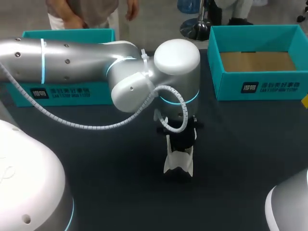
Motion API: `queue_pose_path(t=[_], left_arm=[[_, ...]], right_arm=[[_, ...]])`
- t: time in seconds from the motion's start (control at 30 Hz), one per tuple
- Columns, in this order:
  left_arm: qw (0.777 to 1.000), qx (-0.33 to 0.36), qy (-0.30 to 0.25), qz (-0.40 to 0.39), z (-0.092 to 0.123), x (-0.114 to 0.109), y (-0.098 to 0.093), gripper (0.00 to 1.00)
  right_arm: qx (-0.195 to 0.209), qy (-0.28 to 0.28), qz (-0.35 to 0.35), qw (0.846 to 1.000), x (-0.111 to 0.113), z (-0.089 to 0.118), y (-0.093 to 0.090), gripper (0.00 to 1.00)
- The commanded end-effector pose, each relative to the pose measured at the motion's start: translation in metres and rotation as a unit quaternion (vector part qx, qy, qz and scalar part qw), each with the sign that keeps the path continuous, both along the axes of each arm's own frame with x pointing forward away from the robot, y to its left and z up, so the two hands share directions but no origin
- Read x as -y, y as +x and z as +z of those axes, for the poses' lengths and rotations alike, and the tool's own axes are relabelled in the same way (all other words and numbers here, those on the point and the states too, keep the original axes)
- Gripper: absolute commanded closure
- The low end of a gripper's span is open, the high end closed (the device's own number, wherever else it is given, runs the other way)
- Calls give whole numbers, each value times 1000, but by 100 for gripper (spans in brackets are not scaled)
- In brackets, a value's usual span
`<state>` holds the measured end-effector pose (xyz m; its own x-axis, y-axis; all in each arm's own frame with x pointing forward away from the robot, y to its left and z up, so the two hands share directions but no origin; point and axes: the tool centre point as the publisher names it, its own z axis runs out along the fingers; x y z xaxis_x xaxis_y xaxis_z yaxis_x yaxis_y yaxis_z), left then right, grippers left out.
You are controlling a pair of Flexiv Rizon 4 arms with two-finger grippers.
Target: Take the shoe out of the shoebox, open the shoe tongue, remove and reinsert the insole, then place the shoe into the shoebox
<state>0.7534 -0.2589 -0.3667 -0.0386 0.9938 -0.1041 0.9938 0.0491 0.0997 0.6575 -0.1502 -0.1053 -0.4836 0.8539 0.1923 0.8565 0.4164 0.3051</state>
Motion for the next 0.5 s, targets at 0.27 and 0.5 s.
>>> queue_pose_path(t=[0.27,0.5], left_arm=[[999,42,1,11,8,5,13,100],[998,57,7,16,3,7,16,100]], right_arm=[[-3,-1,1,1000,0,0,3,0],[-3,-1,1,1000,0,0,3,0]])
